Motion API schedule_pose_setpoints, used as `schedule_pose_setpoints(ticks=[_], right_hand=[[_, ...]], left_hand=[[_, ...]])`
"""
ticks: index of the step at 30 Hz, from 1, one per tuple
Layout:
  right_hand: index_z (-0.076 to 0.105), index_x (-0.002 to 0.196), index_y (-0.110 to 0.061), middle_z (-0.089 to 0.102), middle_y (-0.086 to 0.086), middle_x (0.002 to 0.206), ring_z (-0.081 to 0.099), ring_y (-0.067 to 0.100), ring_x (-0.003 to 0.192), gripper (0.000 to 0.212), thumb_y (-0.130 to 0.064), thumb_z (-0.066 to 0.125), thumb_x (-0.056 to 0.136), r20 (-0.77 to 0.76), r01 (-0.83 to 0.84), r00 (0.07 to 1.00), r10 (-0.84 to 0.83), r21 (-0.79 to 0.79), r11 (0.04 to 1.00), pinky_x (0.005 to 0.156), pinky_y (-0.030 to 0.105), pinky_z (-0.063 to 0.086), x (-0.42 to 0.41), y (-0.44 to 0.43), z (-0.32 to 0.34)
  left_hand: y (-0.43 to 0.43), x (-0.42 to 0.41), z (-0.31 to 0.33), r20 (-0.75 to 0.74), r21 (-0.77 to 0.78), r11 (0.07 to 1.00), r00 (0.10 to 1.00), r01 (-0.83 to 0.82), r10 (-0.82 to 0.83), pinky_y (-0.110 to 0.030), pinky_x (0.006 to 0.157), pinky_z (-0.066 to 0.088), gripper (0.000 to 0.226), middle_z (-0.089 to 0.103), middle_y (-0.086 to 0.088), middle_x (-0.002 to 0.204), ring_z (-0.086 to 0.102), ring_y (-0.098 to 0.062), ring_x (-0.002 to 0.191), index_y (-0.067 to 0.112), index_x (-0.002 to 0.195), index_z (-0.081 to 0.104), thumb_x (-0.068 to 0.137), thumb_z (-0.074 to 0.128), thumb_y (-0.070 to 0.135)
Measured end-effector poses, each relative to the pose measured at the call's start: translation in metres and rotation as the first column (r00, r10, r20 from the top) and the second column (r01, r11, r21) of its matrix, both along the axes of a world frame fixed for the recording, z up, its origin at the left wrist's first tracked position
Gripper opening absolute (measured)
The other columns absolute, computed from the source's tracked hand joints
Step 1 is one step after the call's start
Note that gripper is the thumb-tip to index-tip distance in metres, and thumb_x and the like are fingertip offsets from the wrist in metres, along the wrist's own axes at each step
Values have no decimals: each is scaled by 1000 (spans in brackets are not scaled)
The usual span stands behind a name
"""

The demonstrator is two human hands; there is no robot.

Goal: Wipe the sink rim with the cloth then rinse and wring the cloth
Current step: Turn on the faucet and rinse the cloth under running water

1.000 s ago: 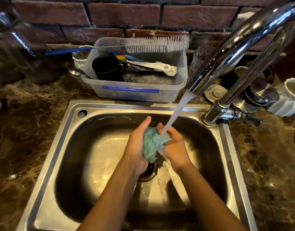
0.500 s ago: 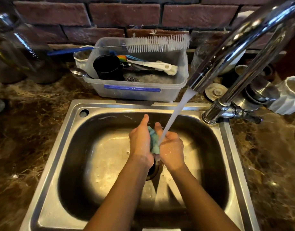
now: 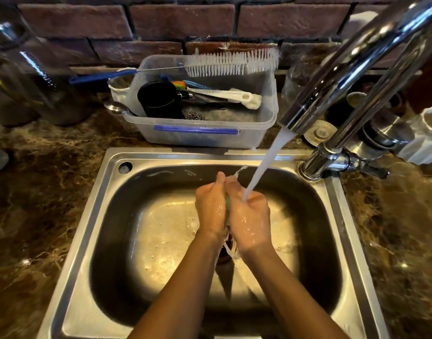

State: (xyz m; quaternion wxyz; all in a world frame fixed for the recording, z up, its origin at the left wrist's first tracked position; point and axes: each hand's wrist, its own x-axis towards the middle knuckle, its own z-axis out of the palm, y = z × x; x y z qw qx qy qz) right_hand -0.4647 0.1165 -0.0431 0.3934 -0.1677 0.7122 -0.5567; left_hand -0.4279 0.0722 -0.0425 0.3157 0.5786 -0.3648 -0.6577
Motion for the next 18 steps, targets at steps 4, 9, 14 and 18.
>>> schedule_pose_setpoints(ticks=[4,9,14,18], right_hand=[[64,64,-27,66,-10,58,70,16,69,41,-38,54,102,-79,20,997,-16,41,999,76,41,61,-18,-3,-17],[75,78,-21,69,-2,65,70,16,72,34,-41,57,99,2,28,1000,-28,-25,999,67,31,55,-1,-1,2],[66,69,-18,64,1,63,65,27,69,38,-36,55,101,-229,-57,971,69,56,997,68,37,55,-28,2,-14],[69,92,-18,69,2,81,66,8,76,25,-24,49,104,-191,-228,956,224,-1,974,68,20,54,-53,11,-6]], left_hand=[[13,-2,13,-75,132,986,992,106,-97,-35,76,58,29,70,-6,86,70,-18,83,17,92,72,98,56,39],[7,0,5,4,-5,1000,1000,18,-18,-28,63,56,30,69,1,67,71,-18,74,15,86,73,101,56,36],[7,4,32,-178,217,961,975,172,-134,-37,78,56,30,72,-1,77,69,-17,78,17,98,73,98,56,41],[0,11,44,8,-10,937,937,348,-348,-48,95,50,36,63,-9,81,63,-27,85,18,78,62,103,47,39]])
